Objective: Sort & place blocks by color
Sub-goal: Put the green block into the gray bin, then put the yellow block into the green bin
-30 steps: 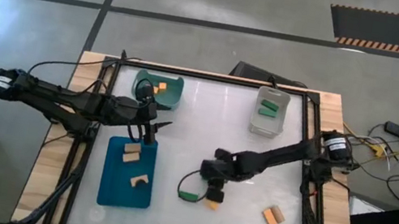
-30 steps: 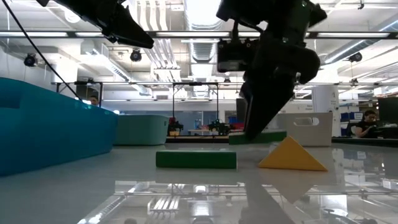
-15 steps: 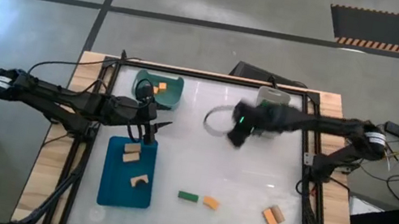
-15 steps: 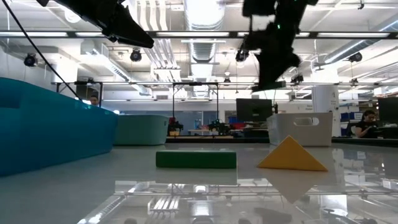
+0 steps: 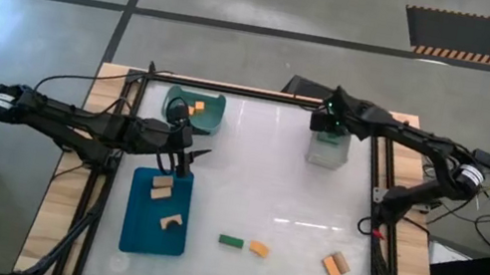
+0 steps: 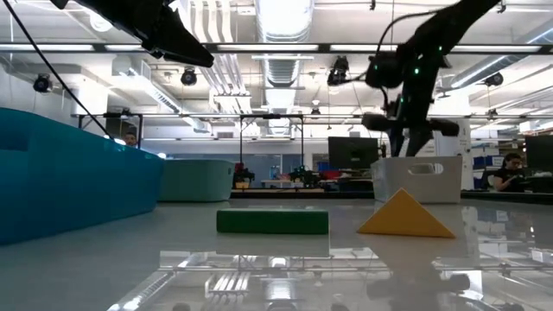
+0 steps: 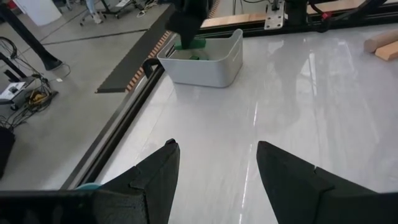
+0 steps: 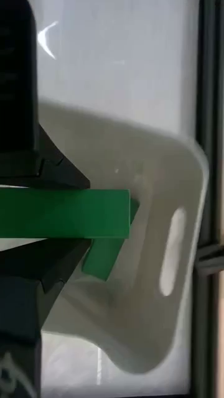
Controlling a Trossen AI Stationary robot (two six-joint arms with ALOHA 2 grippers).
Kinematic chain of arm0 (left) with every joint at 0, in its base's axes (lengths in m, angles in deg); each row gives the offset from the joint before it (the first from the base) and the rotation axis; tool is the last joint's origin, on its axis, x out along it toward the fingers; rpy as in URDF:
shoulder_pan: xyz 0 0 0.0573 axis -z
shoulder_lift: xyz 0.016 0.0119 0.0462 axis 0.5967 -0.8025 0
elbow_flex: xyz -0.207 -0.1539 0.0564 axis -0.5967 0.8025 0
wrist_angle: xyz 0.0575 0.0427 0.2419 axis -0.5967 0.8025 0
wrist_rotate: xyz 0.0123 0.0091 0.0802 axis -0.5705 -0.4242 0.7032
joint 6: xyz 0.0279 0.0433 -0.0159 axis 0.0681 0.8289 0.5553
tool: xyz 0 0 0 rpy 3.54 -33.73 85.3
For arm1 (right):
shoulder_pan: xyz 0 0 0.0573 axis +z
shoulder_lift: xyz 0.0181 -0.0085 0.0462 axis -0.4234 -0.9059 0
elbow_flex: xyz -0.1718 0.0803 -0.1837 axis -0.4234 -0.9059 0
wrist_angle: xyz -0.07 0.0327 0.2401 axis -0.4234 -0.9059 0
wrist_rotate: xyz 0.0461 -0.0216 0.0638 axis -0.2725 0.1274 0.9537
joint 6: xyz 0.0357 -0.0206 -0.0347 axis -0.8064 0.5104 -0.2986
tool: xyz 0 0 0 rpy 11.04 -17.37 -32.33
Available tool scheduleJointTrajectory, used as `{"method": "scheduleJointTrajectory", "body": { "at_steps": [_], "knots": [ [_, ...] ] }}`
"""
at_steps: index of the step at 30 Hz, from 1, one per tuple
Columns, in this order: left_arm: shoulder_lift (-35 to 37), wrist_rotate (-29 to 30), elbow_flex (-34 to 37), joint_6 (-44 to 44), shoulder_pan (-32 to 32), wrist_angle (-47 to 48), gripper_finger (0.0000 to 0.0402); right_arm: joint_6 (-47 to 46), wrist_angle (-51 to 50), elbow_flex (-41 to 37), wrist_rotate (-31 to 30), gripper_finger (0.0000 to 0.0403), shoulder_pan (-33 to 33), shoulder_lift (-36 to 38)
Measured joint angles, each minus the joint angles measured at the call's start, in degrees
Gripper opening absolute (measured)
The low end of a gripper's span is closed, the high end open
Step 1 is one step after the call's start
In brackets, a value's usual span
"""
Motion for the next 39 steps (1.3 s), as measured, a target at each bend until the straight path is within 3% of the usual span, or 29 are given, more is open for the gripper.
{"method": "scheduleJointTrajectory", "body": {
  "at_steps": [8,17,25,29,39],
  "knots": [
    [0.0,0.0,0.0,0.0,0.0,0.0,0.0199,-3.1,1.0,-1.0,-1.4,0.0104,-1.1,-6.1],
    [0.0,0.0,0.0,0.0,0.0,0.0,0.0199,-2.4,0.8,1.5,-3.4,0.0181,-1.1,-8.1],
    [0.0,0.0,0.1,0.0,0.0,0.0,0.0199,1.1,-2.1,4.8,4.6,0.0197,3.4,-3.3],
    [0.1,0.0,0.3,-0.3,0.0,0.0,0.0199,3.4,-1.7,5.6,11.1,0.0198,11.3,-0.1],
    [0.1,0.0,0.4,-0.4,0.0,0.0,0.0199,11.0,-1.2,2.8,11.7,0.0198,44.4,-2.0]
  ]
}}
